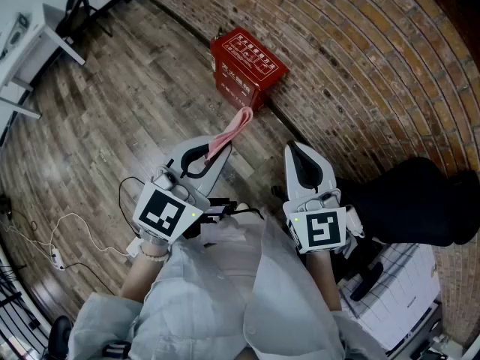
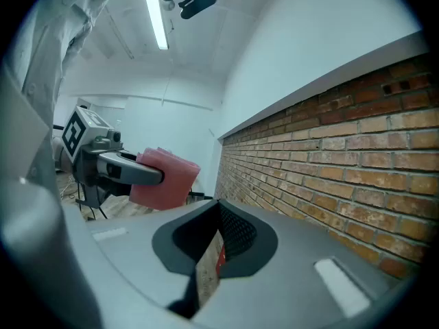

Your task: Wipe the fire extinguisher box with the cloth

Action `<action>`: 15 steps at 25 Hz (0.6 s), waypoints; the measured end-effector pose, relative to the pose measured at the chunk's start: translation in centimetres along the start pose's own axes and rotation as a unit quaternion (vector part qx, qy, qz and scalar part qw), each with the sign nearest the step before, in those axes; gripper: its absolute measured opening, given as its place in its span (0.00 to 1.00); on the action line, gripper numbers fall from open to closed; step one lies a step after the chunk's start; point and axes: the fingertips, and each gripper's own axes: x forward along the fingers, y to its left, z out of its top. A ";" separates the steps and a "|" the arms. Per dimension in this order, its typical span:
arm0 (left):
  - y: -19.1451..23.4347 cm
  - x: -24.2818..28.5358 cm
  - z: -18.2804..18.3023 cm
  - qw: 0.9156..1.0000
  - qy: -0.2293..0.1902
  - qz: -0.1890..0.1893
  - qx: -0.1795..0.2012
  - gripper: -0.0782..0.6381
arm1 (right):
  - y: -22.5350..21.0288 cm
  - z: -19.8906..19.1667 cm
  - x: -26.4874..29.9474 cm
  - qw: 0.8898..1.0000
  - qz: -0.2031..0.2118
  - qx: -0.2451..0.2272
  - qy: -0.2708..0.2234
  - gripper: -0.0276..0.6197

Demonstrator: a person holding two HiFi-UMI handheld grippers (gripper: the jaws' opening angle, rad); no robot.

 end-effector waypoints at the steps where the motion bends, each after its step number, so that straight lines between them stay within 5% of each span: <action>1: 0.0 0.1 0.0 1.000 0.000 0.000 0.000 0.12 | -0.1 0.0 0.0 1.000 0.000 0.000 -0.001 0.05; 15: -0.1 0.6 -0.4 1.000 0.001 -0.004 0.000 0.12 | -0.5 -0.3 0.2 1.000 -0.003 0.002 0.001 0.05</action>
